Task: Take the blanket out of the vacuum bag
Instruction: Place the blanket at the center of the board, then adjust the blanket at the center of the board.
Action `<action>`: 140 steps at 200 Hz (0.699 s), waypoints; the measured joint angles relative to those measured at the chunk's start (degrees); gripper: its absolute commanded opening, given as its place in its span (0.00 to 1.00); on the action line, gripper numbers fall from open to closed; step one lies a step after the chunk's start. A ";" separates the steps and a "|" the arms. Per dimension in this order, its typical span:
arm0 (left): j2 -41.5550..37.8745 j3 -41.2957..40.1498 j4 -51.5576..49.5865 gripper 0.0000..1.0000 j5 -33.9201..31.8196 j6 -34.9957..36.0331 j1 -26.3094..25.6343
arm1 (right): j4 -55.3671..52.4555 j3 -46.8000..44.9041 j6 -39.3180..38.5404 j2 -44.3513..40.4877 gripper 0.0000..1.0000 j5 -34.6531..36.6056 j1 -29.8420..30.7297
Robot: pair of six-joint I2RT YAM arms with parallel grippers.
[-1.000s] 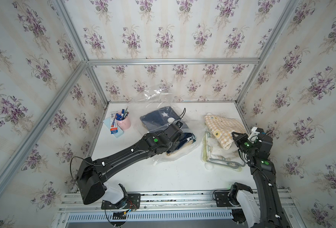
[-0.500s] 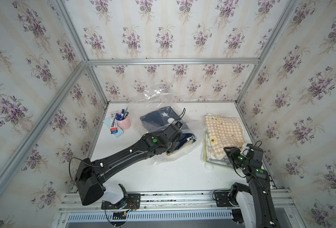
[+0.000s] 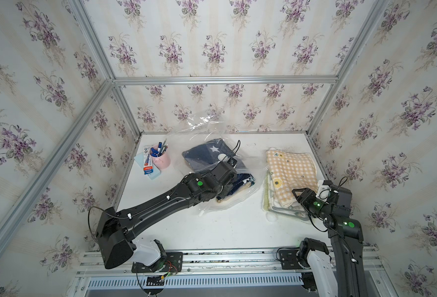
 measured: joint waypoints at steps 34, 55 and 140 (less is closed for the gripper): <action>0.61 0.13 0.02 0.16 0.20 0.00 0.00 | 0.98 3.17 -2.95 4.63 0.37 0.11 2.38; 0.83 0.13 -0.07 0.16 0.42 -0.02 0.00 | 2.43 4.07 -4.42 10.43 0.34 3.96 8.68; 0.17 0.11 -0.02 0.17 0.79 -0.02 0.00 | 7.58 4.24 -4.90 26.97 0.52 25.73 26.29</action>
